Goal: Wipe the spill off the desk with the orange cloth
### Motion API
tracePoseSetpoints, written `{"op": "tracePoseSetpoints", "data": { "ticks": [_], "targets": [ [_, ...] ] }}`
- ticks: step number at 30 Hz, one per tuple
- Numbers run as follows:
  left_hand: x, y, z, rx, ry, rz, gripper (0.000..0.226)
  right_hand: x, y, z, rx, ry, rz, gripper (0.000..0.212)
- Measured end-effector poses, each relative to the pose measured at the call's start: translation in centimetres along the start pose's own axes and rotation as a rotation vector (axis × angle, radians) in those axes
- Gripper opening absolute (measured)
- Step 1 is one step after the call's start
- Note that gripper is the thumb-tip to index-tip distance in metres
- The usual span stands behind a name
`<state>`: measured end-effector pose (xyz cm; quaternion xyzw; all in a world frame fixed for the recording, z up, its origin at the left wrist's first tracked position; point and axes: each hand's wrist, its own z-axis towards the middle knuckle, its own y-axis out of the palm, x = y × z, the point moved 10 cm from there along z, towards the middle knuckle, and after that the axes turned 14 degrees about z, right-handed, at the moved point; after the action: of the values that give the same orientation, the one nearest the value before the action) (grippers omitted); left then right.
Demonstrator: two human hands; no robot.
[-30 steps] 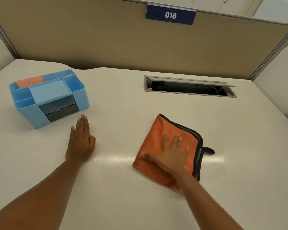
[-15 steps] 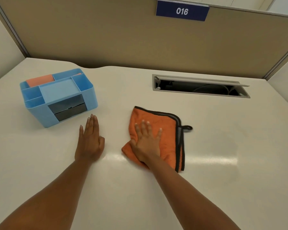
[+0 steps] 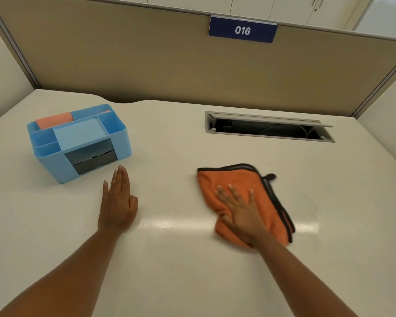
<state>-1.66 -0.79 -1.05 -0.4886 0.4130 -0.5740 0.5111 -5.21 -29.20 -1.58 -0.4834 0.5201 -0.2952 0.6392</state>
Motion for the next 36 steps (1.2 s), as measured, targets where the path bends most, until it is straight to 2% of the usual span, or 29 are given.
{"op": "tracePoseSetpoints", "data": {
  "ticks": [2,4,6,8,11,15,18,22,24,26,30,33,36],
  "targets": [
    [0.2,0.2,0.0,-0.009,0.010,0.007,0.071,3.4,-1.5,0.1,0.021,0.152,0.029,0.080],
    [0.2,0.4,0.2,-0.012,0.021,0.022,0.071,5.1,-2.3,0.7,0.080,0.257,0.177,0.083],
    [0.2,0.7,0.2,-0.017,0.035,0.044,0.074,5.8,-2.5,1.4,0.132,0.332,0.352,0.086],
    [0.3,0.8,0.3,-0.020,0.046,0.058,0.078,5.4,-2.3,2.1,0.162,0.364,0.414,0.087],
    [0.4,0.9,0.3,-0.029,0.053,0.051,0.080,2.3,-1.5,3.1,0.139,0.308,0.359,0.086],
    [0.4,1.0,0.3,-0.042,0.056,0.040,0.077,-4.3,1.1,4.2,-0.002,0.145,0.264,0.085],
    [0.4,1.0,0.4,-0.050,0.047,0.023,0.072,-6.3,2.8,4.2,-0.073,0.068,0.174,0.086],
    [0.2,1.3,0.0,-0.069,0.027,-0.014,0.075,-6.2,3.0,4.1,-0.124,0.051,0.165,0.113],
    [-0.1,0.9,0.2,-0.065,-0.005,-0.032,0.070,-6.4,2.0,4.4,-0.105,0.091,0.221,0.116],
    [-0.4,-0.2,1.0,-0.031,-0.047,-0.051,0.070,-6.4,0.1,5.3,-0.033,0.153,0.293,0.106],
    [-1.4,-4.1,3.9,0.173,-0.118,-0.002,0.068,-7.4,-2.9,8.4,0.121,0.186,0.420,0.063],
    [-2.7,-6.7,5.8,0.289,-0.169,0.106,0.064,-9.6,-3.8,11.0,0.169,0.142,0.438,0.037],
    [-4.3,-8.0,7.3,0.315,-0.214,0.156,0.062,-11.9,-3.8,13.6,0.157,0.091,0.467,0.030]
  ]
}}
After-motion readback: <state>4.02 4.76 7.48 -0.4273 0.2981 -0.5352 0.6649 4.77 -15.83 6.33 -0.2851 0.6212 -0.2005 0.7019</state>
